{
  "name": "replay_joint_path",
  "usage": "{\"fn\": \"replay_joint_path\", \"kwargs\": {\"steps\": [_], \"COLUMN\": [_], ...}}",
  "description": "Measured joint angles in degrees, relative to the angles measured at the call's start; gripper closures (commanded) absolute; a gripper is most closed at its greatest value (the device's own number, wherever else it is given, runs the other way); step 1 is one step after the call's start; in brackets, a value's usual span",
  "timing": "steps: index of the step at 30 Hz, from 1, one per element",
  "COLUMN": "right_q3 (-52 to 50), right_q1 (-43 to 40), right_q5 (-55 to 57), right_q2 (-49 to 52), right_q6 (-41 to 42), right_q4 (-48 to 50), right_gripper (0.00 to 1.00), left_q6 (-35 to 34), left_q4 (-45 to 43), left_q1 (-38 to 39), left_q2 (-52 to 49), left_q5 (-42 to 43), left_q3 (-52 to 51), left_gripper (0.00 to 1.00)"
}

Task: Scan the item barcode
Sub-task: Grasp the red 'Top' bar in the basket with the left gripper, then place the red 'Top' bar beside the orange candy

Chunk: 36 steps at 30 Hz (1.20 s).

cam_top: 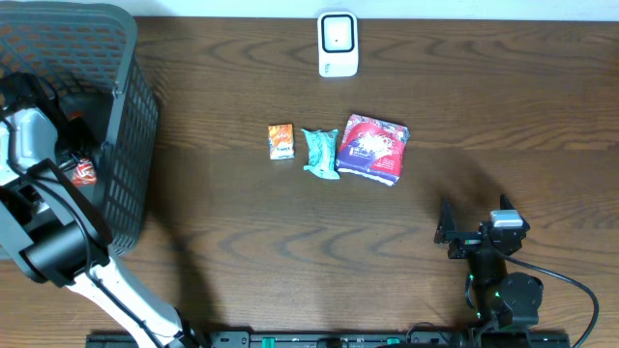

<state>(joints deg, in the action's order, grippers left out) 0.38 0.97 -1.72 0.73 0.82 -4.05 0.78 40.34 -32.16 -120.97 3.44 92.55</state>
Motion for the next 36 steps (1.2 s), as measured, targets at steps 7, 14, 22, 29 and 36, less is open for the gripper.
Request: {"fn": "replay_joint_path", "kwargs": {"steps": [7,14,22,29,36], "right_q3": [0.0,0.0,0.0,0.0,0.0], "right_q1": [0.0,0.0,0.0,0.0,0.0], "right_q5": [0.02,0.0,0.0,0.0,0.0], "right_q2": [0.0,0.0,0.0,0.0,0.0], "right_q6": [-0.02,-0.02,0.0,-0.02,-0.02], "right_q4": [0.02,0.0,0.0,0.0,0.0], "right_gripper": [0.01,0.01,0.01,0.01,0.01], "left_q6": [-2.54,-7.5,-10.03,-10.23,-14.49], "left_q4": [0.42,2.16,5.53,5.51,2.89], "left_q1": [0.11,3.34,26.34,43.6,53.22], "left_q2": [20.61,44.89,49.94,39.45,23.85], "left_q5": [16.28,27.32,29.22,23.08,12.37], "left_q3": [-1.4,-0.39,-1.29,-4.2,-4.72], "left_gripper": [0.93,0.92,0.93,0.93,0.93]}}
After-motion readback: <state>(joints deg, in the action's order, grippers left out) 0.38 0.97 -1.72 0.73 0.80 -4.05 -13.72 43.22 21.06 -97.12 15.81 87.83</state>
